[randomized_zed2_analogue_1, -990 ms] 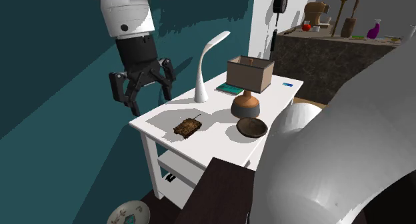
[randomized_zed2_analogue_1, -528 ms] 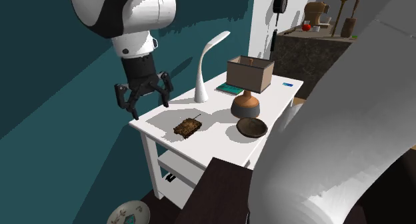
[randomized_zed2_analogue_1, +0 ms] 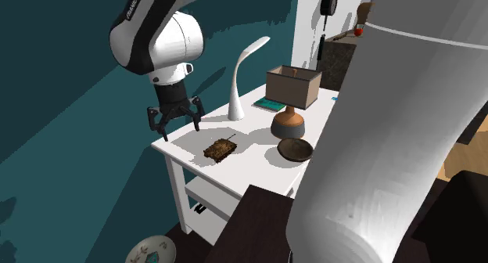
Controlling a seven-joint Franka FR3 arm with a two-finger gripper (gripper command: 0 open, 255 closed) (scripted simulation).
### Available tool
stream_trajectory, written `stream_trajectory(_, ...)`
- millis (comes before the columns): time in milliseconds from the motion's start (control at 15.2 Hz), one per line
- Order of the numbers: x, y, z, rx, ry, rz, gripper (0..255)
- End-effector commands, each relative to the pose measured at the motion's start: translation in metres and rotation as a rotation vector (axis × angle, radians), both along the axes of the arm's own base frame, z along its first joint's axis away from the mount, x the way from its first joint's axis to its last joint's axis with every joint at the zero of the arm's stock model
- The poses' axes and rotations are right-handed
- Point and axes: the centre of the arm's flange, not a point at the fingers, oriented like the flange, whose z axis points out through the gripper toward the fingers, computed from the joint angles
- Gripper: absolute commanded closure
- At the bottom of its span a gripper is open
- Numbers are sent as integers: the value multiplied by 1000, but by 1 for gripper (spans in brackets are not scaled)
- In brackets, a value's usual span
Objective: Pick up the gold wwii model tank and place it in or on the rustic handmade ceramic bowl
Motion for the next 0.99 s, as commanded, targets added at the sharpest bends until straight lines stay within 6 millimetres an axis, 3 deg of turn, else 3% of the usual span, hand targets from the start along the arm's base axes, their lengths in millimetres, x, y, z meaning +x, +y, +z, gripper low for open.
stream_trajectory(0,8,-18,-15,-11,-8,-50,0)
stream_trajectory(924,55,-158,-112,-76,-59,-391,0)
